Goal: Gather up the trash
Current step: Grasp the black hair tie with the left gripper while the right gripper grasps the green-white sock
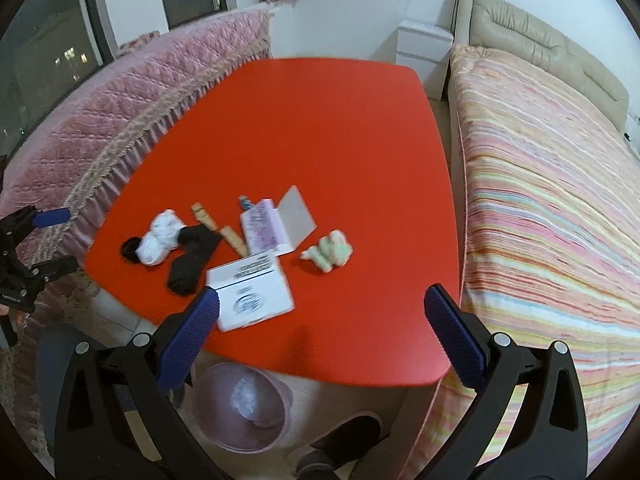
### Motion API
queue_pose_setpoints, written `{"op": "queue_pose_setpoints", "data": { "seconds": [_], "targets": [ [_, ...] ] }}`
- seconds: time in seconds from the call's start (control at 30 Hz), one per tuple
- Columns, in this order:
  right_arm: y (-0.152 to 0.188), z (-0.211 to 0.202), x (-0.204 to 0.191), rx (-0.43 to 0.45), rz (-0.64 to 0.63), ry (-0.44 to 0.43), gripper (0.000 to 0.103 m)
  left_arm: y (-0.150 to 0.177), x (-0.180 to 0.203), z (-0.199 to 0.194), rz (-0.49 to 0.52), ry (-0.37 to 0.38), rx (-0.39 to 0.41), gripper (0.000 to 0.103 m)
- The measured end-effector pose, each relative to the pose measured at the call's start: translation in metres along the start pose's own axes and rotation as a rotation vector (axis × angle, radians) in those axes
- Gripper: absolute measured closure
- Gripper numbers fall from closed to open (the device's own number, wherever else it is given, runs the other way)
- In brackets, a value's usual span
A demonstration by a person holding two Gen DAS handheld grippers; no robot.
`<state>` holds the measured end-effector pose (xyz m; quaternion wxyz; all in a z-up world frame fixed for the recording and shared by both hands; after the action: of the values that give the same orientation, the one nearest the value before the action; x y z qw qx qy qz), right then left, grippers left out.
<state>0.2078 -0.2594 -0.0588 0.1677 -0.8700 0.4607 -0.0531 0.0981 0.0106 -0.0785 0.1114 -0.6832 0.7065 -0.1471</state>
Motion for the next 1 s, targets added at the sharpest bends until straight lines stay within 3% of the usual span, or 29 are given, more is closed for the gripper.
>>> {"op": "queue_pose_setpoints", "data": {
  "seconds": [0.27, 0.57, 0.7, 0.77, 0.9, 0.93, 1.0],
  "targets": [
    [-0.027, 0.053, 0.011, -0.135, -0.060, -0.013, 0.003, -0.010, -0.007, 0.049, 0.048, 0.026, -0.144, 0.006],
    [-0.036, 0.090, 0.007, -0.207, -0.157, 0.002, 0.004, -0.011, -0.009, 0.081, 0.091, 0.009, -0.218, 0.006],
    [-0.037, 0.102, 0.005, -0.232, -0.170, -0.002, 0.020, -0.012, -0.009, 0.086, 0.105, 0.004, -0.223, 0.006],
    [-0.037, 0.108, 0.005, -0.248, -0.179, 0.000, 0.023, -0.013, -0.009, 0.088, 0.115, 0.000, -0.223, 0.006],
    [-0.039, 0.117, 0.003, -0.248, -0.171, 0.003, 0.042, -0.013, -0.010, 0.089, 0.122, -0.005, -0.212, 0.008],
    [-0.039, 0.119, 0.003, -0.247, -0.172, 0.007, 0.047, -0.012, -0.010, 0.089, 0.126, -0.009, -0.207, 0.011],
    [-0.040, 0.120, 0.002, -0.239, -0.167, -0.007, 0.059, -0.014, -0.011, 0.093, 0.126, -0.011, -0.217, 0.032]
  ]
}}
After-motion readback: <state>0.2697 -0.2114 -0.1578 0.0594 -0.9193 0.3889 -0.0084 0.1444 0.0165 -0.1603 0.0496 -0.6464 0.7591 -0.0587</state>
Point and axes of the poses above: each gripper's, at about its wrist camera, not at the fingertips, and z roughly the way its jaws point, x to its right, y to its underside, the point moved 5 cm from there along z, roughly the way its jaws point, and after that the axes turned 13 degrees about -x, right-handed, at the moved point
